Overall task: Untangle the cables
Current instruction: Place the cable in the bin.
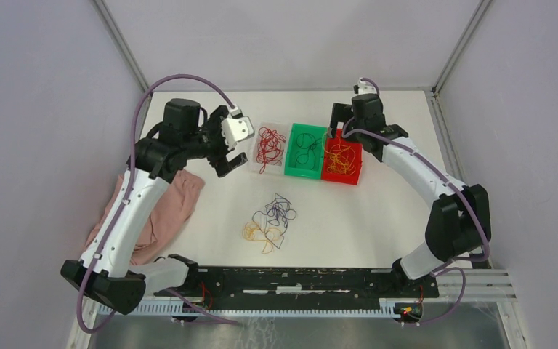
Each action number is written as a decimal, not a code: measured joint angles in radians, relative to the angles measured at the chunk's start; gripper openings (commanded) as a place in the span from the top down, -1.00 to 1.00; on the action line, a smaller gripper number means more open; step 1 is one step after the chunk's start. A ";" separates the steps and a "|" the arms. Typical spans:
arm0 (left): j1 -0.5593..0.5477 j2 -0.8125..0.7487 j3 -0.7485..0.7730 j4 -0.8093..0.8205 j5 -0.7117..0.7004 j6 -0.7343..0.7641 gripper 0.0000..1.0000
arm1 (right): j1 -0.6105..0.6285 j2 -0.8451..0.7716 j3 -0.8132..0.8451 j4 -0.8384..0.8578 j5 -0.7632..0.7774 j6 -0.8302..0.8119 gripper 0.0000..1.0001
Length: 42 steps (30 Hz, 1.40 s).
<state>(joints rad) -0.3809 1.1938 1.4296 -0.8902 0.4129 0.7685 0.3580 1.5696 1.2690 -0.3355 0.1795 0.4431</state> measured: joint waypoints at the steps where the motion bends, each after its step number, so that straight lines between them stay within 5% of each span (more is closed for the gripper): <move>1: 0.005 -0.003 -0.006 0.000 0.010 0.000 -0.99 | 0.001 -0.003 -0.007 0.000 -0.008 -0.003 -0.94; 7: 0.013 -0.015 -0.020 0.002 0.052 -0.011 -0.99 | 0.029 0.031 -0.004 0.005 -0.040 -0.033 -0.56; 11: 0.015 -0.032 -0.042 0.007 0.069 -0.016 -0.99 | 0.070 0.146 0.075 0.002 -0.017 -0.051 -0.50; 19: 0.015 -0.051 -0.062 0.007 0.096 -0.017 -0.99 | 0.129 0.346 0.235 -0.019 0.143 -0.087 -0.31; 22: 0.015 -0.058 -0.063 0.007 0.111 -0.017 -0.99 | 0.146 0.383 0.258 -0.022 0.211 -0.105 -0.10; 26: 0.015 -0.071 -0.071 0.009 0.119 -0.016 -0.99 | 0.157 0.410 0.277 -0.027 0.267 -0.121 0.36; 32: 0.015 -0.077 -0.079 0.010 0.119 -0.016 -0.99 | 0.159 0.420 0.293 -0.034 0.293 -0.127 0.73; 42: 0.015 -0.089 -0.079 0.010 0.121 -0.017 -0.99 | 0.155 0.376 0.248 -0.036 0.301 -0.130 0.98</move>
<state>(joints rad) -0.3656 1.1046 1.3506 -0.8806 0.5335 0.7517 0.5133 1.9453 1.5169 -0.3717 0.4808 0.3130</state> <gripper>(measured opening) 0.993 0.037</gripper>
